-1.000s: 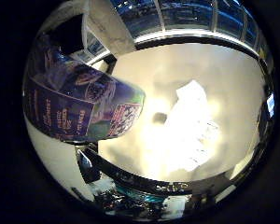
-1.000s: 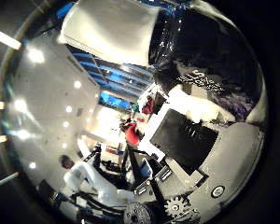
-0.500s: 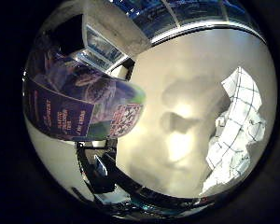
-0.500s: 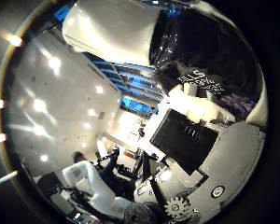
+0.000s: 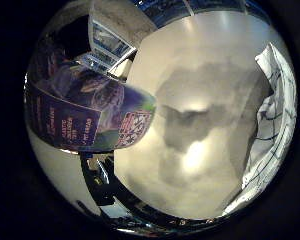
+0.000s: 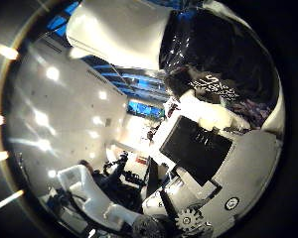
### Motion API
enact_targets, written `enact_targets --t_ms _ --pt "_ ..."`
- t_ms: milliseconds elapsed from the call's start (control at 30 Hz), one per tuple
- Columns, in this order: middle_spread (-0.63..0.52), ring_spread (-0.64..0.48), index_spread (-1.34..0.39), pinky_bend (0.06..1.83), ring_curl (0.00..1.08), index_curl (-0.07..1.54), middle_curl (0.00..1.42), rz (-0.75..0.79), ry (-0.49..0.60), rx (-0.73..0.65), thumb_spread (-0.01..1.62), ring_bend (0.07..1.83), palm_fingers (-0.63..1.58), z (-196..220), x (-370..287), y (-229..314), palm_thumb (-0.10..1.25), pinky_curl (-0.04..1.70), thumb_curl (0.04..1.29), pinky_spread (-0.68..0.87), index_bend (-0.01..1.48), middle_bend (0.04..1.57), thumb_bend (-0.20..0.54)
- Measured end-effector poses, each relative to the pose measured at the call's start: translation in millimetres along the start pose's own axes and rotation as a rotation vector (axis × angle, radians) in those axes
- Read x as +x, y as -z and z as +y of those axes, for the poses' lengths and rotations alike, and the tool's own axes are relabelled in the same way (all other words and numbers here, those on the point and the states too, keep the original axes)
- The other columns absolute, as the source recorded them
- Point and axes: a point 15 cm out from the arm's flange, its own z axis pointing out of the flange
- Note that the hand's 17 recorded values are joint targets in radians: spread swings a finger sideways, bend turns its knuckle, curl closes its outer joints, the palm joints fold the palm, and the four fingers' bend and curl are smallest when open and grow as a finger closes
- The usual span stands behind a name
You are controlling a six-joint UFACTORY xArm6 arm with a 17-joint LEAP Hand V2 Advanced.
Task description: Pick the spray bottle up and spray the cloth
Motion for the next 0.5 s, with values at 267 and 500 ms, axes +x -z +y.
enact_targets --t_ms 267,500 --pt "-0.10 -0.21 -0.23 1.02 0.76 0.90 0.65 0.020 -0.019 -0.037 1.05 1.36 1.14 9.0 31.3 -26.2 0.94 1.40 0.73 -0.16 1.07 1.41 -0.014" --pt "-0.09 -0.18 -0.25 0.96 0.67 0.84 0.60 0.030 -0.022 -0.044 0.96 1.29 1.13 13.3 43.4 -24.2 0.87 1.19 0.69 -0.23 0.87 1.29 -0.033"
